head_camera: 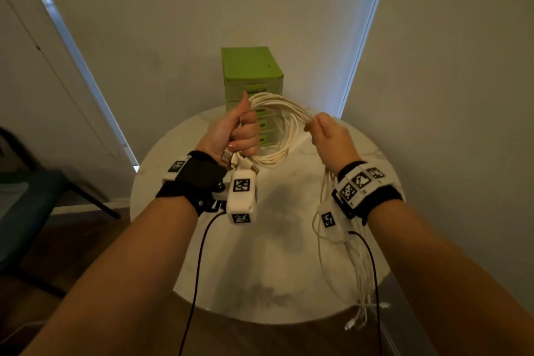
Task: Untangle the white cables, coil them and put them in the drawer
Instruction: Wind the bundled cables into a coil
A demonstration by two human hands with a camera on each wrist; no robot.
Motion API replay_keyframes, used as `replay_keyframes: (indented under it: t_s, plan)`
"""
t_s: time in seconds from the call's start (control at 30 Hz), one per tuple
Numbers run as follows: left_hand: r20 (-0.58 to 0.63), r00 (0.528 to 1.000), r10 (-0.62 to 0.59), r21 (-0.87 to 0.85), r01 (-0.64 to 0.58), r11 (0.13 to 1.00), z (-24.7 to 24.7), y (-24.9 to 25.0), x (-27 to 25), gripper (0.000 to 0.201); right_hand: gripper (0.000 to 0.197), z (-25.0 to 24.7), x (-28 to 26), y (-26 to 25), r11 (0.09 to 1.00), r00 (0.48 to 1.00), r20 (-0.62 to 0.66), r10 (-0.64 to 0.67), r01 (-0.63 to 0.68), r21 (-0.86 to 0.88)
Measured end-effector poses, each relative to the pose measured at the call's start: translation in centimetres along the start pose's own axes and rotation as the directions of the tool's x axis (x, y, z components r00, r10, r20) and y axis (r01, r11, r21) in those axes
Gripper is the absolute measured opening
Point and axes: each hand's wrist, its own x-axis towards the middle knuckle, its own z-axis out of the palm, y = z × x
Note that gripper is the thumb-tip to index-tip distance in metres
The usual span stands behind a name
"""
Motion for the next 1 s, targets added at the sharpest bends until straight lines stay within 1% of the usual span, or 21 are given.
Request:
replay_keyframes:
  t_s: [0.07,0.1,0.2,0.27,0.33,0.43,0.5,0.57,0.63,0.67,0.73,0.77,0.8,0.87,0.93,1.0]
  plan:
    - [-0.036,0.999,0.037,-0.022,-0.038,0.999,-0.3,0.3,0.3,0.067,0.025,0.9,-1.8,2.1,0.999,0.999,0.046,0.005,-0.003,-0.032]
    - [-0.034,0.998,0.047,-0.035,-0.048,0.998,-0.4,0.4,0.3,0.067,0.026,1.2,-2.6,3.1,0.999,0.997,0.069,0.019,-0.017,-0.032]
    - [0.0,0.998,0.063,-0.09,-0.063,0.994,-0.8,0.2,0.4,0.068,0.023,2.1,-4.3,5.1,0.993,0.987,0.11,0.114,-0.117,0.017]
    - [0.015,0.997,0.072,-0.122,-0.07,0.99,-0.8,-0.1,0.6,0.068,0.02,2.4,-4.9,5.4,0.982,0.974,0.143,0.175,-0.183,0.046]
    - [0.022,0.995,0.098,-0.167,-0.093,0.982,-1.1,-0.1,0.8,0.067,0.019,2.4,-5.5,5.6,0.969,0.961,0.181,0.209,-0.228,0.093]
    - [0.117,0.985,0.128,-0.286,-0.09,0.954,-1.7,0.6,1.0,0.061,0.019,2.1,-6.3,5.9,0.963,0.938,0.256,0.234,-0.26,0.076]
    - [0.079,0.988,0.13,-0.23,-0.109,0.967,-1.9,0.7,1.1,0.062,0.022,2.0,-6.4,5.8,0.96,0.931,0.254,0.262,-0.278,0.026]
    - [0.045,0.99,0.13,-0.155,-0.122,0.98,-1.4,0.7,1.2,0.065,0.025,2.2,-6.1,5.0,0.946,0.935,0.182,0.305,-0.32,0.055]
    - [0.016,0.994,0.109,-0.107,-0.107,0.988,-0.7,0.4,1.4,0.071,0.028,2.3,-5.4,3.8,0.905,0.923,0.116,0.368,-0.384,0.184]
    - [0.001,0.996,0.087,-0.085,-0.087,0.993,-0.5,0.3,1.4,0.072,0.029,2.2,-5.0,3.0,0.86,0.901,0.112,0.418,-0.433,0.27]
    - [-0.01,0.999,0.052,-0.057,-0.052,0.997,0.1,-0.1,1.6,0.071,0.028,2.1,-4.5,1.5,0.747,0.847,0.165,0.506,-0.525,0.408]
    - [-0.01,0.999,0.045,-0.055,-0.045,0.997,0.3,-0.4,1.6,0.069,0.026,2.1,-4.5,0.8,0.708,0.827,0.208,0.522,-0.557,0.435]
    - [-0.013,0.999,0.043,-0.055,-0.044,0.997,0.5,-0.6,1.7,0.068,0.026,2.1,-4.6,0.2,0.69,0.814,0.256,0.521,-0.579,0.434]
    - [-0.029,0.999,0.045,-0.042,-0.047,0.998,0.9,-0.9,1.7,0.065,0.026,2.3,-4.9,-0.9,0.711,0.805,0.335,0.49,-0.591,0.38]
    - [-0.05,0.998,0.048,-0.004,-0.048,0.999,1.3,-1.0,1.6,0.063,0.028,2.2,-5.0,-1.8,0.772,0.809,0.373,0.454,-0.566,0.289]
    - [-0.073,0.996,0.047,0.038,-0.045,0.998,1.6,-1.1,1.5,0.061,0.025,1.7,-4.8,-2.7,0.82,0.807,0.411,0.424,-0.535,0.205]
